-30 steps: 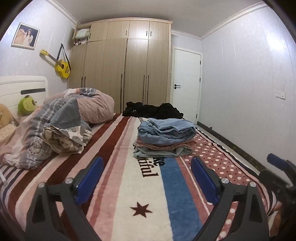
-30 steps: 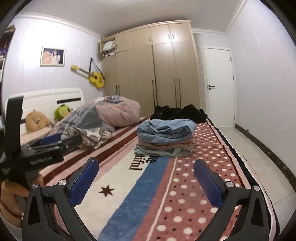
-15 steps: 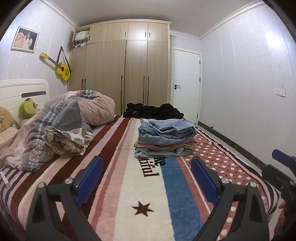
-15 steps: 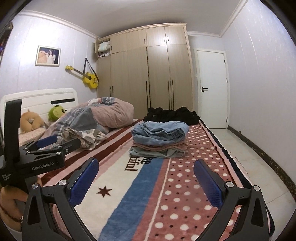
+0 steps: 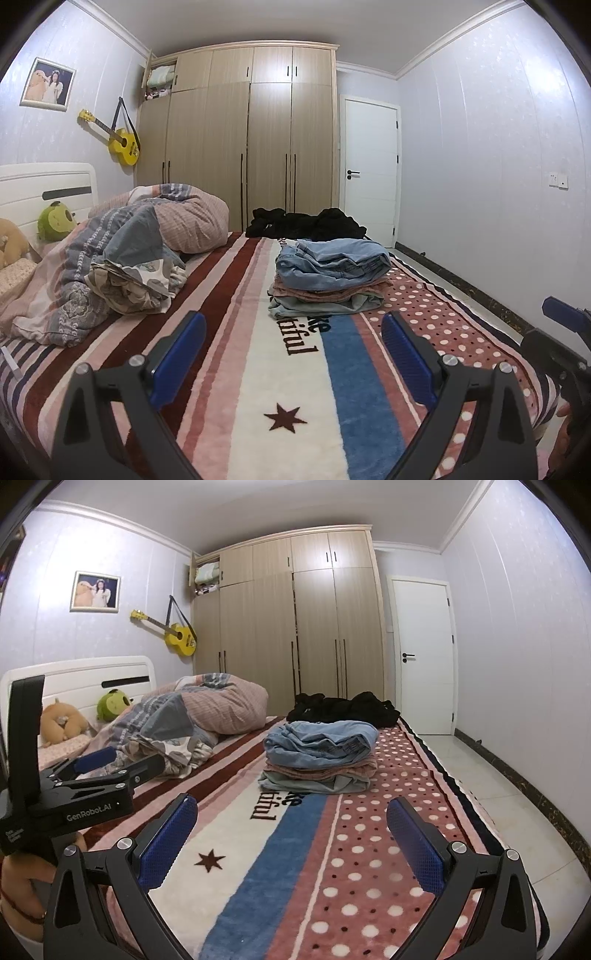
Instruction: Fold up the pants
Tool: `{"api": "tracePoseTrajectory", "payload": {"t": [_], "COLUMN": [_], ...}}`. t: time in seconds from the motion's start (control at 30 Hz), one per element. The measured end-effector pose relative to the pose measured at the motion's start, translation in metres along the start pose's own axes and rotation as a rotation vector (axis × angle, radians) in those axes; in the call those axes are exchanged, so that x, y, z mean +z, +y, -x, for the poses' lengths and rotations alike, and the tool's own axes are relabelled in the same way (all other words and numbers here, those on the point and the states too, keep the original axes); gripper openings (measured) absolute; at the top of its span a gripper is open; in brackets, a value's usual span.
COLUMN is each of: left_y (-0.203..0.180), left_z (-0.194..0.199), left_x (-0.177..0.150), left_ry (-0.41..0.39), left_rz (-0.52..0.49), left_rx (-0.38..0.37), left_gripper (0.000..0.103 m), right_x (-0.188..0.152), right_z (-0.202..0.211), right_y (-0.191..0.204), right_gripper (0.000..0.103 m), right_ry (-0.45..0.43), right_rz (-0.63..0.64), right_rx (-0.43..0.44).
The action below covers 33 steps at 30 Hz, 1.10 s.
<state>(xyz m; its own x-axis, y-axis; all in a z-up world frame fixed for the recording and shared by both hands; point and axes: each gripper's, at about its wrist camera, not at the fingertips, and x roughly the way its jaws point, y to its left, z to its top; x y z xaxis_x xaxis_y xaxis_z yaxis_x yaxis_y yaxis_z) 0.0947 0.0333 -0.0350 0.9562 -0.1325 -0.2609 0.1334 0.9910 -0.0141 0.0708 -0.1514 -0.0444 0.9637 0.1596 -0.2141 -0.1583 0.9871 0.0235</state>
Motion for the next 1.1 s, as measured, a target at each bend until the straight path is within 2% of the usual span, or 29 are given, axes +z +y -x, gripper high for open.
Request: {"api": "tracePoseTrajectory", "payload": {"t": [1.1], "left_y": [0.0034], "left_z": [-0.0032], "left_x": [-0.0005], "left_ry": [0.004], "left_rz": [0.004], "left_rx": [0.008], "left_gripper": [0.095], "right_x": [0.0014], "right_z": [0.0005], "right_y": [0.0013], "right_gripper": [0.102], "right_ry": [-0.003], "right_rz": [0.004], "right_rx": [0.005]}}
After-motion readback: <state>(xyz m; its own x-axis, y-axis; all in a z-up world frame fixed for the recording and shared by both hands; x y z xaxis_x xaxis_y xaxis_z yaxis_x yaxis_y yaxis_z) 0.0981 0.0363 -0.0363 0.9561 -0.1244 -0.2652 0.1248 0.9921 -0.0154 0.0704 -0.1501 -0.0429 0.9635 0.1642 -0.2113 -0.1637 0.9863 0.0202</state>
